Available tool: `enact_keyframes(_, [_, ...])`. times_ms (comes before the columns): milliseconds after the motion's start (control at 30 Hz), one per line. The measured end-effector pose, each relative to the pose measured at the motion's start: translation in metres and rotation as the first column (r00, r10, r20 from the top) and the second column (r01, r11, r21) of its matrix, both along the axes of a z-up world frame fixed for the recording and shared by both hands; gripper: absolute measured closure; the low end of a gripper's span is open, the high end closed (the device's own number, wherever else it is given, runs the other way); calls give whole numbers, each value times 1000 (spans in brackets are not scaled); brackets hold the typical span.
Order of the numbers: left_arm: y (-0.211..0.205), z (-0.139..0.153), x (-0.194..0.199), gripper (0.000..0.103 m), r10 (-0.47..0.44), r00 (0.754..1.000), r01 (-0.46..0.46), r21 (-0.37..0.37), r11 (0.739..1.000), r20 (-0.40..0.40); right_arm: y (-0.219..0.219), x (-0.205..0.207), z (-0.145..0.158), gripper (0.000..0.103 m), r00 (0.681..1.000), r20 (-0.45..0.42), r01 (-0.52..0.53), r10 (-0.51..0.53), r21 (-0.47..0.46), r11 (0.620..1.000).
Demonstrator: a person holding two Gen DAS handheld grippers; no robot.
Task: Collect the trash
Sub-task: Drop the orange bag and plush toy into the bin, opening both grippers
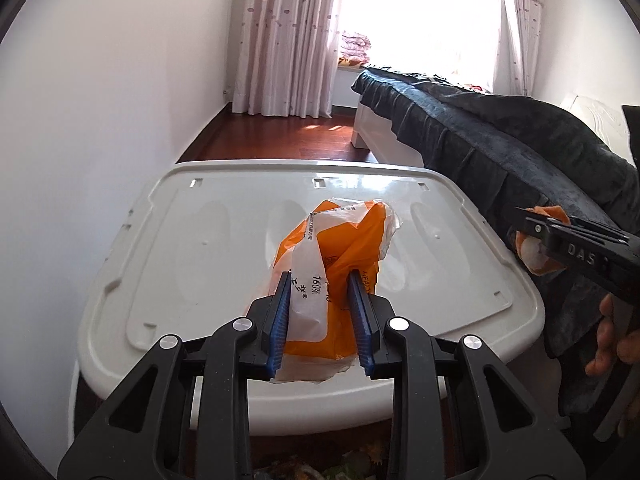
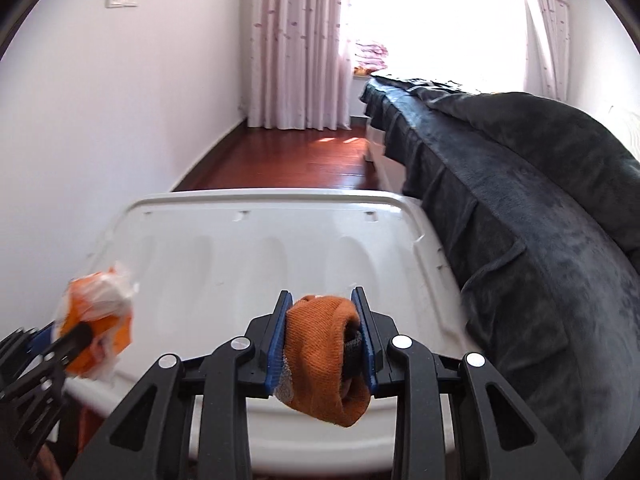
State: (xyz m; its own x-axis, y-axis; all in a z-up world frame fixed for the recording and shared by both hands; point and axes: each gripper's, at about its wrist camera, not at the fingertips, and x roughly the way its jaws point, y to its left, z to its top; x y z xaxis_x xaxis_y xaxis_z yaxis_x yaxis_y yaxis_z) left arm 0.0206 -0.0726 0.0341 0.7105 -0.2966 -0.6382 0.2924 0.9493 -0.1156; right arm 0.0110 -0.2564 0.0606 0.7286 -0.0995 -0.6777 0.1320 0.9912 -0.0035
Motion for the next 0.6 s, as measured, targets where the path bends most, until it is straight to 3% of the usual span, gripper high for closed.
enact_keyframes(233, [41, -16, -54, 75, 58, 998, -57, 8, 998, -38, 54, -78, -22, 73, 995, -36, -87, 88, 19, 996])
enact_keyframes(600, [63, -34, -94, 75, 80, 992, -78, 24, 997, -102, 83, -124, -63, 72, 980, -153, -123, 124, 17, 992])
